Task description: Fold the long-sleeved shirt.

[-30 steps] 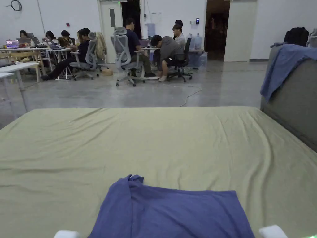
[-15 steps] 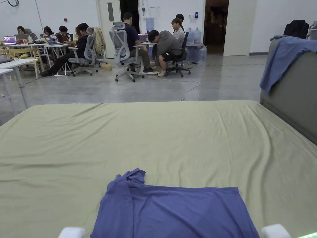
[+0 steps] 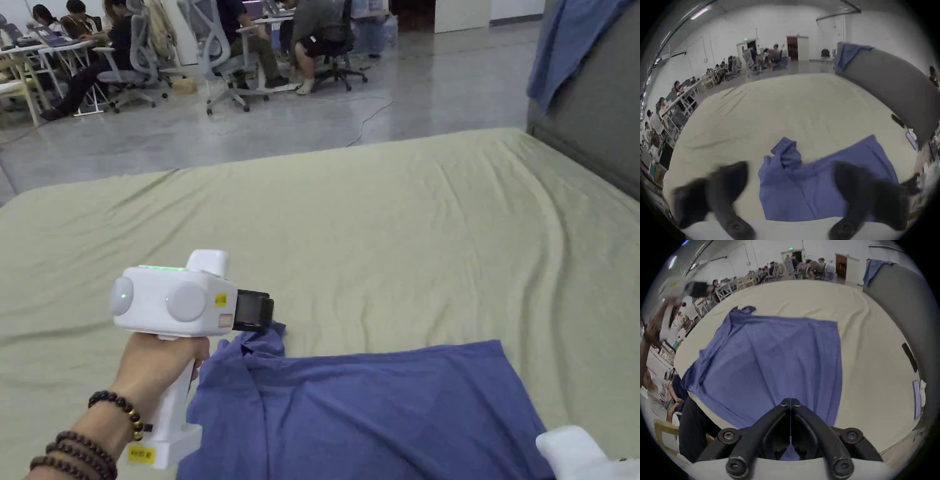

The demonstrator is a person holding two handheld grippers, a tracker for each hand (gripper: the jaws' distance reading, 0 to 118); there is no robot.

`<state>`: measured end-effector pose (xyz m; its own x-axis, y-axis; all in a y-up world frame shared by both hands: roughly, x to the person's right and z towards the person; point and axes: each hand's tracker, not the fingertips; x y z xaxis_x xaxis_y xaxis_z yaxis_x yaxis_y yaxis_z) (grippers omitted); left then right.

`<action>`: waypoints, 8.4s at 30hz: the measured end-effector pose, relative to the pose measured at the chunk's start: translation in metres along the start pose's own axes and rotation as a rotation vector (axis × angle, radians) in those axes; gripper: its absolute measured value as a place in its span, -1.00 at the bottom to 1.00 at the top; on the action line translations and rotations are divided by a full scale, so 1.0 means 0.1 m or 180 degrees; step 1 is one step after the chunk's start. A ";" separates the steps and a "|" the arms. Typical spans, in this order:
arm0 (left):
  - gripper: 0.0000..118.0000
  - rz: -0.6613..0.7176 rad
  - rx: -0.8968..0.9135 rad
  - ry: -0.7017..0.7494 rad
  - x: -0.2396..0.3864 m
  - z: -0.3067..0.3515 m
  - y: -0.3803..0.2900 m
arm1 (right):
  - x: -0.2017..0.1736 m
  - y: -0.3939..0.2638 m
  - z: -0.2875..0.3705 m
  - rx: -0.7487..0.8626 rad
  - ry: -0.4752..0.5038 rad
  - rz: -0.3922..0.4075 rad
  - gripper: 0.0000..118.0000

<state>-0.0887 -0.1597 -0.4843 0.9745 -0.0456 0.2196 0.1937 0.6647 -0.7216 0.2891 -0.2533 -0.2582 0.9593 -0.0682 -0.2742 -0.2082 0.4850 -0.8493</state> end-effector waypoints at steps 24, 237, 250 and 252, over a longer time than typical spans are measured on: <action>-0.85 0.0170 0.0193 0.0202 -0.23 -0.15 0.50 | 0.06 -0.02 -0.05 -0.0064 0.0148 -0.0120 -1.00; -0.58 0.1296 -0.0220 -0.1472 0.20 1.87 -2.27 | -0.07 -0.18 0.40 0.1094 -0.0064 -0.0536 -1.00; 0.39 0.1700 -0.0497 -0.1649 1.24 0.81 -2.15 | 0.10 -0.21 0.49 0.1179 -0.0103 -0.0666 -1.00; 0.68 0.1666 -0.0432 -0.1816 1.22 0.86 -2.12 | 0.12 -0.20 0.48 0.1165 -0.0105 -0.0685 -1.00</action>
<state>-0.0211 -0.2423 -0.2480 0.7414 0.6627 0.1055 -0.2267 0.3954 -0.8901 0.3139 -0.2223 -0.2231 0.9803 -0.1767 -0.0884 0.0733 0.7407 -0.6678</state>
